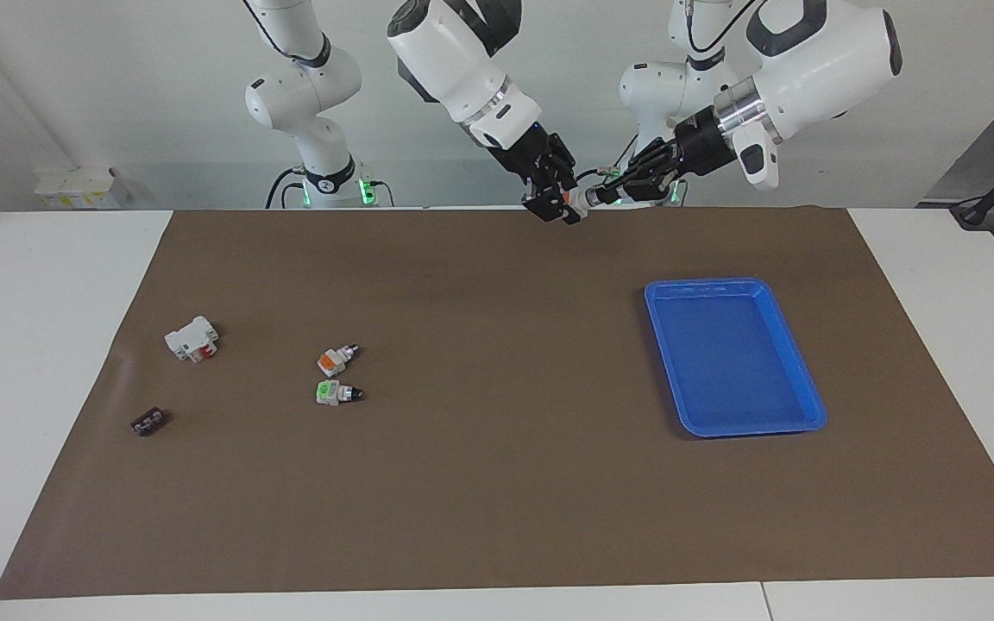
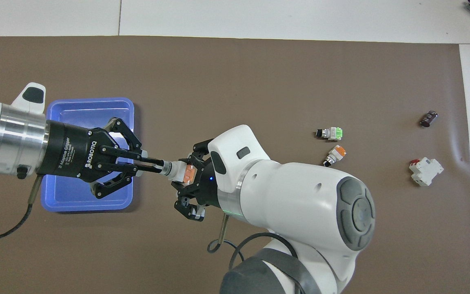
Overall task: Turn and place switch with both arms
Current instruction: 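Close the left gripper on the switch and open the right gripper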
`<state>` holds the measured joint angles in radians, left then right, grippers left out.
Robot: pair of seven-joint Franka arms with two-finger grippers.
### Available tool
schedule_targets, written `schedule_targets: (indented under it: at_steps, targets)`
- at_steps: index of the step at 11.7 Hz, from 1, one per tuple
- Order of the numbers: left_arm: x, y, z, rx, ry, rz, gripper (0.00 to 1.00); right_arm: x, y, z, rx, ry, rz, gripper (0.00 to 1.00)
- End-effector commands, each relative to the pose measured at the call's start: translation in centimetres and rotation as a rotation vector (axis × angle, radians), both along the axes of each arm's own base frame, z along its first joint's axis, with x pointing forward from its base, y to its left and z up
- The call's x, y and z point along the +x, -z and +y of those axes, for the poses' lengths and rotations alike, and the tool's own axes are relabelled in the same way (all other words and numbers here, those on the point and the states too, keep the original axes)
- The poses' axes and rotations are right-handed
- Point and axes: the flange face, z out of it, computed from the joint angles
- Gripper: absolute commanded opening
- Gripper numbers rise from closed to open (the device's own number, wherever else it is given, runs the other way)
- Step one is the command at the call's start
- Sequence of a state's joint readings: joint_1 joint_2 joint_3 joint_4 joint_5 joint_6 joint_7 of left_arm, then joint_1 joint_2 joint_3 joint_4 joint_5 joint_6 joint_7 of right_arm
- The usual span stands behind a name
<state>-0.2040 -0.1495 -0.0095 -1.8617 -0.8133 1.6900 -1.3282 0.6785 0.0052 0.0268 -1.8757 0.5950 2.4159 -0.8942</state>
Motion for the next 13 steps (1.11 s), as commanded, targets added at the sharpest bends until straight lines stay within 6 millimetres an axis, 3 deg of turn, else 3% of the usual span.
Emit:
schedule_targets:
  at_steps: [1,13]
  targets:
    - [-0.7,-2.2,-1.1,-0.006,-0.101,0.097,0.0,-0.5,1.2,0.9,-0.023,0.002,0.024,0.0]
    - [1.0,-4.5,-0.6,0.065,-0.446,0.379,0.0,-0.8,1.5,0.9,-0.03,-0.005,0.034,0.0]
